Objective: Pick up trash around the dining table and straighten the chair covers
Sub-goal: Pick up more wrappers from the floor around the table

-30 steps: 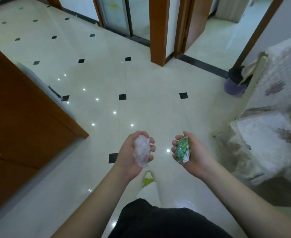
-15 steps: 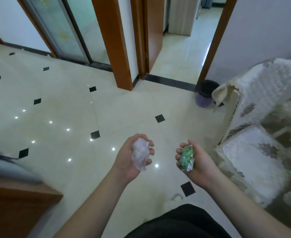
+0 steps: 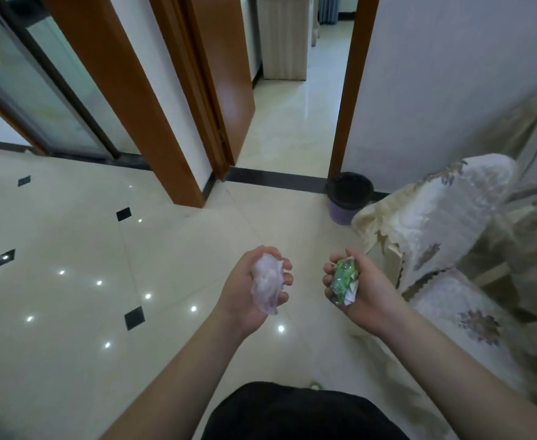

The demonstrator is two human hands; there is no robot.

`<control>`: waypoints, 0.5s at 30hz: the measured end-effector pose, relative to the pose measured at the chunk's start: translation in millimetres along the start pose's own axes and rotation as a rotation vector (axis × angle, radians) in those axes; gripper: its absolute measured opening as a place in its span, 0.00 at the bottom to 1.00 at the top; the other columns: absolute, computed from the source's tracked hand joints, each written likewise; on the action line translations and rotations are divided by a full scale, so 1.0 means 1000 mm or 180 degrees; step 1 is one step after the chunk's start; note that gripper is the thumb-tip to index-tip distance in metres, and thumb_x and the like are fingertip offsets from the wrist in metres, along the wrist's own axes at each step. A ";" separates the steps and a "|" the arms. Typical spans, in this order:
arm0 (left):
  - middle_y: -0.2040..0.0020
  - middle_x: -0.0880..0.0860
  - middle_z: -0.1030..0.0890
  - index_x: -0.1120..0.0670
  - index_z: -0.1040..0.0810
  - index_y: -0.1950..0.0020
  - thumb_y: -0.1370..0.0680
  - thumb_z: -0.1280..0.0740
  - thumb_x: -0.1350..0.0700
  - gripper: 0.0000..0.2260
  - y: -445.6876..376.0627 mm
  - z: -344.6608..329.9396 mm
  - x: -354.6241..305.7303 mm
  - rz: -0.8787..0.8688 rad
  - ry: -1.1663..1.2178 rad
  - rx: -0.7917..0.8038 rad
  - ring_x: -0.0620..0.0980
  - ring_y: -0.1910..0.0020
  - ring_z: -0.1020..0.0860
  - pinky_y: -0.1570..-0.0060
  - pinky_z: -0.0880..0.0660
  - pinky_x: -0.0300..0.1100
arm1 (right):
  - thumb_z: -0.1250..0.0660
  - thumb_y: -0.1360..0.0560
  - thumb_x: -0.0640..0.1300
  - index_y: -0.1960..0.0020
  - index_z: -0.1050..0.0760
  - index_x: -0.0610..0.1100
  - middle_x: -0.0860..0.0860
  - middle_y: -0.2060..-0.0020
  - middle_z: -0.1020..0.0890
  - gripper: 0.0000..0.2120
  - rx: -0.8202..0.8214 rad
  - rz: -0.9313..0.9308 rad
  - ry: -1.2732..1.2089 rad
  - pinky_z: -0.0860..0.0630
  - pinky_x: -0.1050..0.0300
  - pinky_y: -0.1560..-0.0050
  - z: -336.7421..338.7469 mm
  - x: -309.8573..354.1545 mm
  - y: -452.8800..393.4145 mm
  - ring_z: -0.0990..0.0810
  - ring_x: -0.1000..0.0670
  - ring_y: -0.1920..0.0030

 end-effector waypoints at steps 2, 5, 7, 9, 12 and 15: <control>0.63 0.53 0.24 0.54 0.22 0.61 0.27 0.37 0.50 0.09 -0.024 -0.010 -0.012 0.0046 -0.0011 0.0086 0.49 0.68 0.27 0.75 0.30 0.35 | 0.43 0.21 0.51 0.58 0.28 0.44 0.48 0.68 0.24 0.14 0.0002 0.0081 -0.0152 0.28 0.62 0.72 -0.003 0.028 -0.016 0.26 0.51 0.71; 0.62 0.54 0.24 0.54 0.20 0.61 0.33 0.29 0.51 0.08 -0.061 -0.020 -0.028 0.0171 0.0005 0.0221 0.49 0.69 0.26 0.76 0.29 0.36 | 0.43 0.21 0.51 0.60 0.27 0.44 0.48 0.68 0.25 0.14 0.0059 0.0106 -0.0340 0.29 0.62 0.72 -0.011 0.054 -0.041 0.27 0.51 0.71; 0.61 0.54 0.24 0.55 0.20 0.61 0.30 0.31 0.50 0.08 -0.088 -0.021 -0.039 0.0271 0.0128 0.0239 0.49 0.69 0.25 0.76 0.29 0.36 | 0.42 0.22 0.51 0.61 0.27 0.45 0.49 0.68 0.25 0.14 0.0102 0.0073 -0.0407 0.29 0.62 0.72 -0.018 0.065 -0.061 0.27 0.52 0.71; 0.61 0.54 0.25 0.55 0.22 0.58 0.26 0.37 0.50 0.09 -0.117 -0.020 -0.054 0.0299 0.0214 0.0207 0.49 0.69 0.25 0.76 0.29 0.35 | 0.43 0.22 0.51 0.61 0.27 0.45 0.48 0.68 0.25 0.14 0.0057 0.0059 -0.0433 0.29 0.62 0.72 -0.025 0.077 -0.085 0.27 0.52 0.72; 0.62 0.54 0.24 0.55 0.24 0.57 0.24 0.39 0.50 0.10 -0.163 -0.020 -0.079 0.0356 0.0273 0.0214 0.49 0.69 0.25 0.75 0.29 0.35 | 0.43 0.21 0.51 0.61 0.27 0.44 0.48 0.69 0.25 0.14 -0.0086 0.0078 -0.0388 0.29 0.62 0.73 -0.037 0.101 -0.126 0.27 0.51 0.72; 0.63 0.54 0.25 0.55 0.24 0.59 0.23 0.40 0.50 0.11 -0.209 -0.018 -0.113 0.0430 0.0208 0.0220 0.49 0.69 0.25 0.74 0.29 0.35 | 0.42 0.22 0.51 0.61 0.27 0.44 0.48 0.69 0.24 0.14 -0.0198 0.0159 -0.0314 0.29 0.62 0.73 -0.054 0.129 -0.174 0.26 0.51 0.72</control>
Point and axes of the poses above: each hand's wrist, its own y-axis away from the middle knuckle, its own z-axis out of the back of the hand, x = y × z, the point moved 7 cm from there along -y, towards the middle knuckle
